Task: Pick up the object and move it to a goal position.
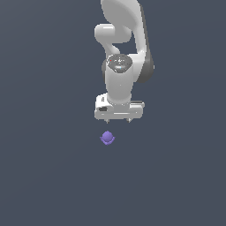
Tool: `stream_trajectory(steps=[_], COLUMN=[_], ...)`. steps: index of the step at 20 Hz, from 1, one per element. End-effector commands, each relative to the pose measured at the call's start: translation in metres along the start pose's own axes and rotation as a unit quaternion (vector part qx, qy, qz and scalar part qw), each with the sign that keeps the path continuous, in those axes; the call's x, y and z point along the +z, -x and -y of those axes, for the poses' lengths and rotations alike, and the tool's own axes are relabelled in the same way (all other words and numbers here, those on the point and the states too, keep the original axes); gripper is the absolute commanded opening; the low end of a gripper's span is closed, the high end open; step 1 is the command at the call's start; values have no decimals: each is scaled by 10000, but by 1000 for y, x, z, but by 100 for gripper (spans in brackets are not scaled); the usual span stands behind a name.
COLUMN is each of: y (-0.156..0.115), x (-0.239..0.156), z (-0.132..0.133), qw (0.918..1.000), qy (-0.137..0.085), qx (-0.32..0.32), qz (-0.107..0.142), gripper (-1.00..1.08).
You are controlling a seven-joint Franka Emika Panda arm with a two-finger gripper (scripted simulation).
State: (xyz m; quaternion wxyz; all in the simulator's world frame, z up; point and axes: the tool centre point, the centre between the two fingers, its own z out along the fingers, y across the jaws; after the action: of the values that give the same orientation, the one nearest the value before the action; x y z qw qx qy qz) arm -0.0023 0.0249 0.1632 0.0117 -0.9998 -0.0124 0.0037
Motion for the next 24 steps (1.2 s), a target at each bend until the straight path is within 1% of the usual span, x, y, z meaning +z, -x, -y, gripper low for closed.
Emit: stream_trajectory(steps=[1, 4, 9, 12, 18, 24], y=[0, 1, 8, 9, 7, 5], x=[0, 0, 0, 0, 1, 7], z=[0, -3, -16, -18, -19, -22], qw=[10000, 10000, 9997, 9996, 9998, 9997], qy=[0, 4, 17, 18, 23, 39], qx=[0, 40, 221, 251, 140, -198], qz=[0, 24, 129, 145, 136, 125], gripper=[100, 100, 100, 100, 100, 100])
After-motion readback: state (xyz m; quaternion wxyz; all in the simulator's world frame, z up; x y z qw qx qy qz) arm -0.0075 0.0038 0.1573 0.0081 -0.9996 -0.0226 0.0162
